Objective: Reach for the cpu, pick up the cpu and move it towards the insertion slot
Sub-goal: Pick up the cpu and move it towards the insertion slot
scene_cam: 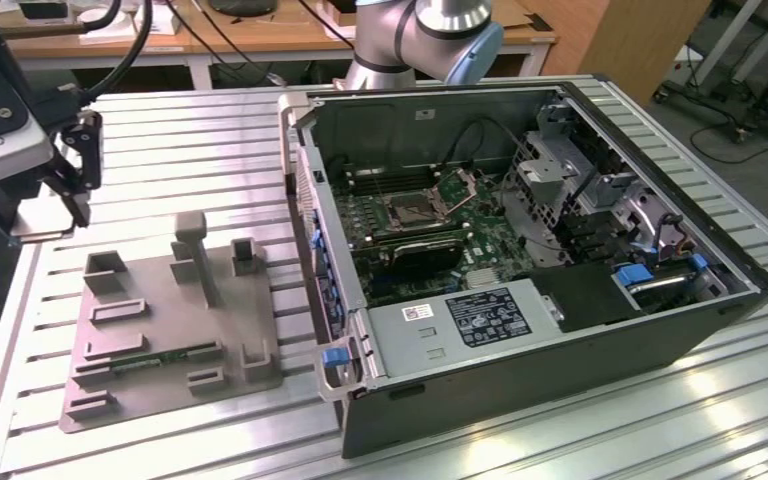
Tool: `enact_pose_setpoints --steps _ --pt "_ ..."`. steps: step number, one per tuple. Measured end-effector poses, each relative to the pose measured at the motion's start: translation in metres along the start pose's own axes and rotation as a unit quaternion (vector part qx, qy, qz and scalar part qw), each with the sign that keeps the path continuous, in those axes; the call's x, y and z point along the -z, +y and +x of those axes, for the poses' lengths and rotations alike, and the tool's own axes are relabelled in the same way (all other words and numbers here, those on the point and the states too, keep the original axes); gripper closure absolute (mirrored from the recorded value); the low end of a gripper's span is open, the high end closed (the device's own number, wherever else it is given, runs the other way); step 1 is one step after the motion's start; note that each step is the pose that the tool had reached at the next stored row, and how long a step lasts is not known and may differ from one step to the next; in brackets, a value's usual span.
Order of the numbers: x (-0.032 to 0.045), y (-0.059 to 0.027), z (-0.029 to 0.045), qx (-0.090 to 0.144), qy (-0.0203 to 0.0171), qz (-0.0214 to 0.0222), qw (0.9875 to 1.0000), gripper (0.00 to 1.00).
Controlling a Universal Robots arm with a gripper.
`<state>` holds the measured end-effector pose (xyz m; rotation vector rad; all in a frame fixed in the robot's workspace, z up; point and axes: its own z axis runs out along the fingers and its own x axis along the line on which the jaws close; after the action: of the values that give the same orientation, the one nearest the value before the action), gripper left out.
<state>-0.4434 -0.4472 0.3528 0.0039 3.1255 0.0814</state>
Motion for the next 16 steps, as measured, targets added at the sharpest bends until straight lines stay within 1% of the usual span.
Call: enact_pose_setpoints --steps 8,16 --pt "0.0059 0.0003 -0.0001 0.0 0.0 0.0 1.0 0.45" --pt "0.0089 0.0005 -0.0002 0.0 0.0 0.0 1.0 0.45"
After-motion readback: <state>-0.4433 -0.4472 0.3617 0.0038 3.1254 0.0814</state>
